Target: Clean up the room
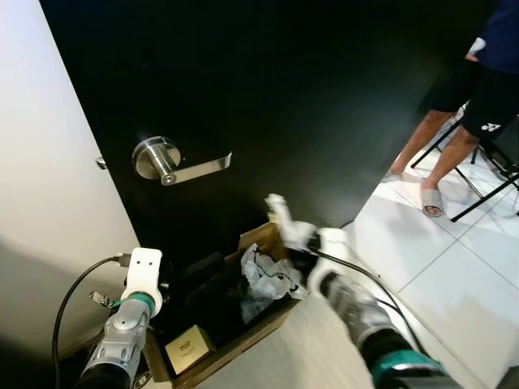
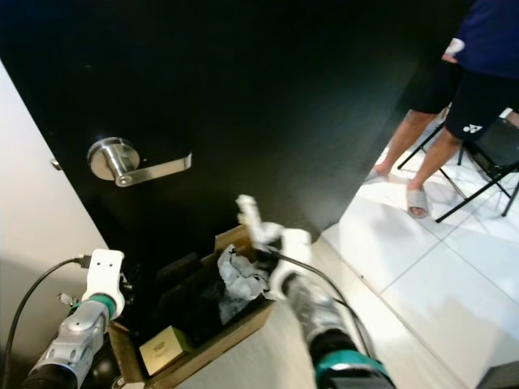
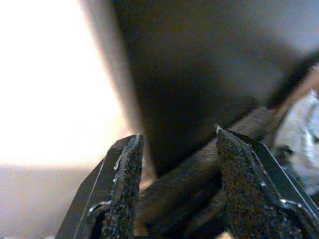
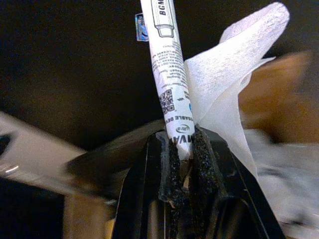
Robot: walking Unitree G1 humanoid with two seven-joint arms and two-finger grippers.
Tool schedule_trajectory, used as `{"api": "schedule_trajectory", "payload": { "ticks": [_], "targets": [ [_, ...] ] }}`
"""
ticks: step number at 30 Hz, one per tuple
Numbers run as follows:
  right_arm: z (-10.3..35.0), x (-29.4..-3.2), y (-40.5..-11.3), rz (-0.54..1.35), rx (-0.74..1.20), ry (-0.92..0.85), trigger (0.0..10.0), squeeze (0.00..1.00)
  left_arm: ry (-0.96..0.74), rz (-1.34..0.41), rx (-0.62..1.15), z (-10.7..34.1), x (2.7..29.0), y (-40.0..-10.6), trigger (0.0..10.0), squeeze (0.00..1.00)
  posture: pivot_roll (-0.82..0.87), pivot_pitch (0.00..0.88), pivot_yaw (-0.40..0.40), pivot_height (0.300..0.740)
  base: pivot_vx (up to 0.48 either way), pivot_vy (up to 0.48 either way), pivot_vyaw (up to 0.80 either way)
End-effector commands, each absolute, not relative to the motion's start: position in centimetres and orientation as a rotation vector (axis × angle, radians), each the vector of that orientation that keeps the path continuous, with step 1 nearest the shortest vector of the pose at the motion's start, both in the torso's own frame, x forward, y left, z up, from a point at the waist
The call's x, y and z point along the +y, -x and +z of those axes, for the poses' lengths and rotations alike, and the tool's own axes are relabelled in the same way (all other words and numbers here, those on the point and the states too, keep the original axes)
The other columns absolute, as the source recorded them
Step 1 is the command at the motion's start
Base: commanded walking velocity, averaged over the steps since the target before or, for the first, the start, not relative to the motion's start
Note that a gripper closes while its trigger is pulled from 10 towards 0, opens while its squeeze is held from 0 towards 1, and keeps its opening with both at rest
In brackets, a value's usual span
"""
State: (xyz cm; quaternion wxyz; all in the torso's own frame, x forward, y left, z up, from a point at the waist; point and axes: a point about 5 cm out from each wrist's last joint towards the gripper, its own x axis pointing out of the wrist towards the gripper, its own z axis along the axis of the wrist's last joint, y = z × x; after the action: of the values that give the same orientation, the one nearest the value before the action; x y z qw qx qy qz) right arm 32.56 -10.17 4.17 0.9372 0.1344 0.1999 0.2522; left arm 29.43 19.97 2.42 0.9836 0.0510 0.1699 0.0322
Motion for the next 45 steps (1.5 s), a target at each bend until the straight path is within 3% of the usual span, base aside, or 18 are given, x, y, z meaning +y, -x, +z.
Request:
{"api": "schedule_trajectory", "payload": {
  "ticks": [1,5,6,24,26,27,28,29,31,34,35,36,39,40,41,42,43,45],
  "targets": [
    [2.9,-8.6,-31.3,0.62,0.481,-0.249,10.0,0.0,-0.096,0.101,0.372,1.5,20.9,-28.0,10.0,0.0,0.09,0.111,-0.028,0.74,0.0,0.0,0.0],
    [2.5,-5.3,-30.0,0.801,0.524,-0.201,10.0,0.0,-0.104,0.145,0.375,1.1,22.1,-26.3,10.0,0.0,0.1,0.117,-0.04,0.74,0.0,0.0,0.0],
    [2.0,-5.1,-29.5,0.825,0.539,-0.179,10.0,1.0,-0.102,0.159,0.379,0.9,22.2,-25.9,10.0,0.0,0.12,0.124,-0.054,0.74,0.0,0.0,0.0],
    [3.1,-5.1,-30.4,0.828,0.479,-0.249,10.0,1.0,-0.102,0.183,0.384,1.1,21.9,-25.6,10.0,0.0,0.11,0.139,-0.057,0.74,0.0,0.0,0.0],
    [3.4,-5.1,-30.8,0.79,0.461,-0.247,10.0,0.94,-0.103,0.184,0.384,1.2,21.8,-25.6,10.0,0.0,0.11,0.139,-0.057,0.74,0.0,0.0,0.0],
    [3.5,-5.3,-31.0,0.763,0.452,-0.255,10.0,0.37,-0.103,0.185,0.384,1.2,21.8,-25.6,10.0,0.0,0.11,0.139,-0.057,0.74,0.0,0.0,0.0],
    [3.5,-5.3,-31.0,0.763,0.452,-0.255,10.0,0.37,-0.103,0.185,0.384,1.2,21.8,-25.6,10.0,0.0,0.11,0.139,-0.057,0.74,0.0,0.0,0.0],
    [3.7,-5.7,-31.4,0.703,0.437,-0.284,10.0,0.0,-0.104,0.186,0.385,1.2,21.8,-25.6,10.0,0.0,0.12,0.141,-0.059,0.74,0.0,0.0,0.0],
    [3.9,-6.1,-31.7,0.662,0.427,-0.306,10.0,0.0,-0.104,0.187,0.386,1.2,21.8,-25.6,10.0,0.0,0.12,0.141,-0.059,0.74,0.0,0.0,0.0],
    [4.7,-7.7,-33.0,0.526,0.443,-0.623,10.0,0.0,-0.107,0.192,0.397,1.0,21.9,-25.4,10.0,0.0,0.12,0.142,-0.057,0.74,0.0,0.0,0.0],
    [4.7,-7.7,-33.0,0.526,0.443,-0.623,10.0,0.0,-0.107,0.192,0.397,1.0,21.9,-25.4,10.0,0.0,0.12,0.142,-0.057,0.74,0.0,0.0,0.0],
    [4.6,-7.7,-32.9,0.55,0.454,-0.495,10.0,0.0,-0.109,0.193,0.402,0.9,21.9,-25.3,10.0,0.0,0.11,0.141,-0.054,0.74,0.0,0.0,0.0],
    [4.5,-7.6,-32.8,0.561,0.447,-0.442,10.0,0.0,-0.109,0.193,0.403,0.9,22.0,-25.3,10.0,0.0,0.11,0.141,-0.054,0.74,0.0,0.0,0.0],
    [4.8,-8.6,-33.4,0.439,0.398,-0.369,10.0,0.0,-0.111,0.192,0.405,0.9,21.9,-25.4,10.0,0.0,0.11,0.143,-0.056,0.74,0.0,0.0,0.0],
    [5.7,-9.7,-34.1,0.359,0.299,-0.195,10.0,0.0,-0.111,0.192,0.405,1.0,21.9,-25.4,10.0,0.0,0.11,0.139,-0.055,0.74,0.0,0.0,0.0],
    [7.0,-10.3,-34.7,0.313,0.174,0.148,10.0,0.0,-0.112,0.191,0.406,1.0,21.8,-25.5,10.0,0.0,0.11,0.139,-0.055,0.74,0.0,0.0,0.0],
    [7.0,-10.3,-34.7,0.313,0.174,0.148,10.0,0.0,-0.112,0.191,0.406,1.0,21.8,-25.5,10.0,0.0,0.11,0.139,-0.055,0.74,0.0,0.0,0.0],
    [8.3,-10.5,-34.9,0.264,0.014,0.402,10.0,0.0,-0.112,0.189,0.406,1.0,21.7,-25.6,10.0,0.0,0.1,0.139,-0.051,0.74,0.0,0.0,0.0]
  ]
}}
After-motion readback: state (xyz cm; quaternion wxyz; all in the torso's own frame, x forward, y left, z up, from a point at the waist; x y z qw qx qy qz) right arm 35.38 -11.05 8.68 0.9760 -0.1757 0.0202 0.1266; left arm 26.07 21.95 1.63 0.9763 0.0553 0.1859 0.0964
